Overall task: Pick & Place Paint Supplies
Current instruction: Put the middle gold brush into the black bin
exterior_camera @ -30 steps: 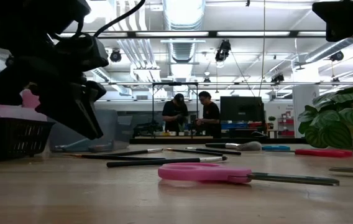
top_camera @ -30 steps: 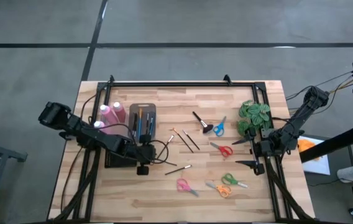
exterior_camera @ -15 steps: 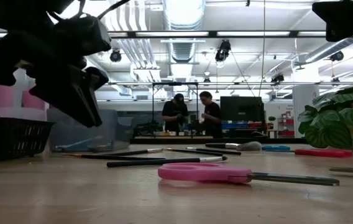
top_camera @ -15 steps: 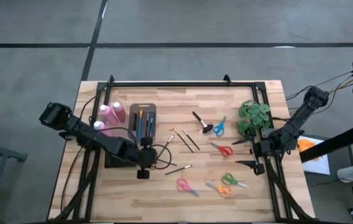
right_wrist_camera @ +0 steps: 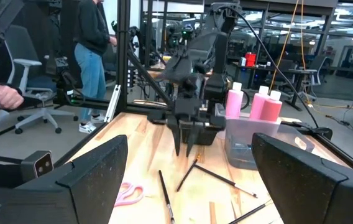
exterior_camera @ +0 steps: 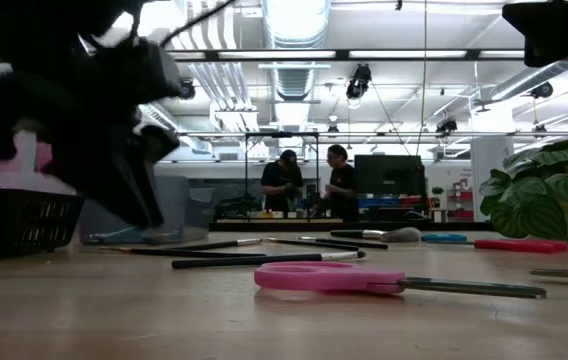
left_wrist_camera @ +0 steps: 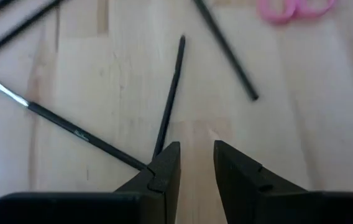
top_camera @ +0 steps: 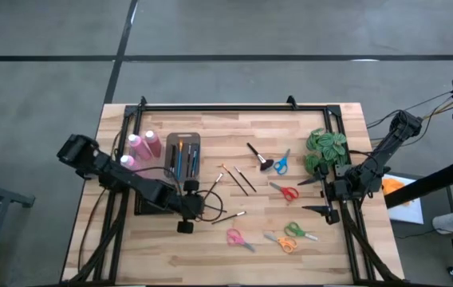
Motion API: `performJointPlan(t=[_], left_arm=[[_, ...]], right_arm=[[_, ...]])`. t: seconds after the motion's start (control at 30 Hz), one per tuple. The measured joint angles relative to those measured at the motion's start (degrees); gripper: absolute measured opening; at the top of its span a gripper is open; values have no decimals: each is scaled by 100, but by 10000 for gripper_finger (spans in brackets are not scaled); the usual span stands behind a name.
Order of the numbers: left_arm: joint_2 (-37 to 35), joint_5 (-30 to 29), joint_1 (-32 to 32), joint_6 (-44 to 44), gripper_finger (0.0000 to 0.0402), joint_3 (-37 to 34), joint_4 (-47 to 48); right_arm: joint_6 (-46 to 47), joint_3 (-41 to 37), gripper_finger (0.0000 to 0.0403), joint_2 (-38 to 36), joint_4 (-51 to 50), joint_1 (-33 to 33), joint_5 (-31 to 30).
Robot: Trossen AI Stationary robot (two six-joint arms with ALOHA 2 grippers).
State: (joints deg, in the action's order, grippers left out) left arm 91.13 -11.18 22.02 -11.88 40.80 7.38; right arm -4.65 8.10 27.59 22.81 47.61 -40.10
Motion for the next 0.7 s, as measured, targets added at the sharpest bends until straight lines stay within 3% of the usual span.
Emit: performJointPlan(t=[0.23,0.57,0.7], left_arm=[[581,-385,-132,150,97,34,-146],[468,-256,-184,393,97,151,-134],[426,-679,-196,633,97,204,-215]], right_arm=[[1,0,341,-2,-2,-2,0],[-1,2,341,-2,-2,-1,0],[-1,1,341,-7,-3,-1,0]])
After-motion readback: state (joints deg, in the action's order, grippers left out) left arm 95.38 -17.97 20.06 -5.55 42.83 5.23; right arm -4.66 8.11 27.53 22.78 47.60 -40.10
